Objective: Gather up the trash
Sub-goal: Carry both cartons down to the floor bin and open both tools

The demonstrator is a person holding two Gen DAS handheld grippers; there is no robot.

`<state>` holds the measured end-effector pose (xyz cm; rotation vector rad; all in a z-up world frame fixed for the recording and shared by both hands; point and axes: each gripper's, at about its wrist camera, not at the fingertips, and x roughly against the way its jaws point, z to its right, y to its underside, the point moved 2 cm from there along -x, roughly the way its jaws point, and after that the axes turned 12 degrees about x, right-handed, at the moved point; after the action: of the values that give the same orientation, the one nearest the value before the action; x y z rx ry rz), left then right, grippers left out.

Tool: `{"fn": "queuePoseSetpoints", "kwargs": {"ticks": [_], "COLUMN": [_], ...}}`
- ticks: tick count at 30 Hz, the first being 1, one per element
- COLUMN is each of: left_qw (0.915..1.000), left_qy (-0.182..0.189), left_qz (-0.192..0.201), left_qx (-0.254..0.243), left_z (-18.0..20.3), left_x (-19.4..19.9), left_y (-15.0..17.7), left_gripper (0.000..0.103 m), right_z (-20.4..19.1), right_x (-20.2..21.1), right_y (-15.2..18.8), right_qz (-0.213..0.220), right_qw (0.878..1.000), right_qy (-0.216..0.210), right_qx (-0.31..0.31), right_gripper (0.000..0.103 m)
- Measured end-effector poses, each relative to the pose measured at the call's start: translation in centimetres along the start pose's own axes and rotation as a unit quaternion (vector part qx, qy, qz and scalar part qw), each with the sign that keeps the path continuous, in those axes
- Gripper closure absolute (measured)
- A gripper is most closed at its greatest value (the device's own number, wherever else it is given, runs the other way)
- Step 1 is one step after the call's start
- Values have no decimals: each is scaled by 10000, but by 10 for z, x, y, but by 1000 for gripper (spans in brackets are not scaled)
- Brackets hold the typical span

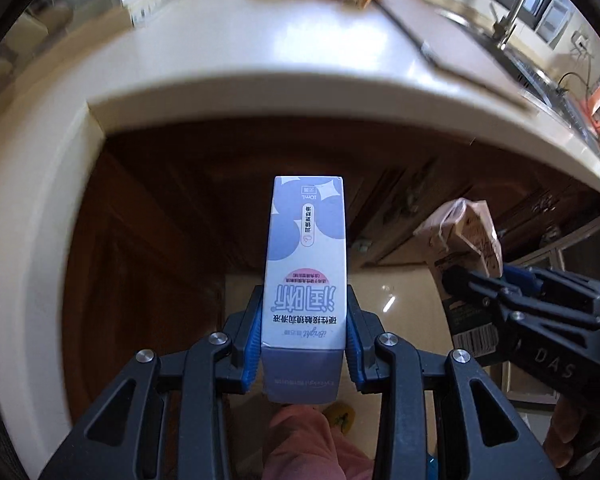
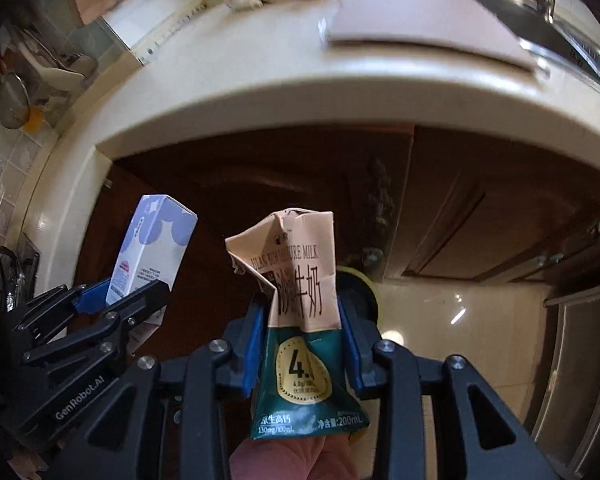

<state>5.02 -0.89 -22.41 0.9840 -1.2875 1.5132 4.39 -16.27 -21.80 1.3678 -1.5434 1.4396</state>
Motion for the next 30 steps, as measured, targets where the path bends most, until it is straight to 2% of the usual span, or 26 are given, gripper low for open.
{"fn": "queuePoseSetpoints", "kwargs": {"ticks": [4, 8, 11, 17, 19, 21, 23, 30], "left_qw": [9995, 9980, 9974, 9960, 9956, 9960, 9960, 9951], "left_qy": [-24, 7, 107, 45, 19, -37, -76, -216], "left_qz": [-300, -616, -715, -876, -930, -890, -892, -954], "left_qx": [114, 150, 29, -150, -150, -100, -56, -159], "left_z": [-14, -25, -26, -29, -33, -39, -46, -50], "left_x": [-61, -129, -172, -247, -261, -271, -278, -291], "left_y": [20, 36, 44, 56, 56, 59, 59, 52], "left_gripper": [70, 70, 70, 68, 60, 37, 22, 19], "right_z": [12, 26, 37, 53, 57, 62, 65, 74], "right_x": [-68, -132, -178, -251, -266, -280, -290, -300], "right_y": [29, 48, 59, 68, 73, 77, 76, 76], "right_qz": [-437, -681, -802, -921, -930, -956, -981, -985], "right_qw": [9987, 9965, 9948, 9940, 9937, 9935, 9932, 9907], "right_qy": [-186, -346, -409, -192, -197, -183, -170, -276], "right_qx": [-190, -352, -468, -564, -589, -589, -607, -897], "right_gripper": [68, 68, 68, 67, 67, 67, 66, 63]}}
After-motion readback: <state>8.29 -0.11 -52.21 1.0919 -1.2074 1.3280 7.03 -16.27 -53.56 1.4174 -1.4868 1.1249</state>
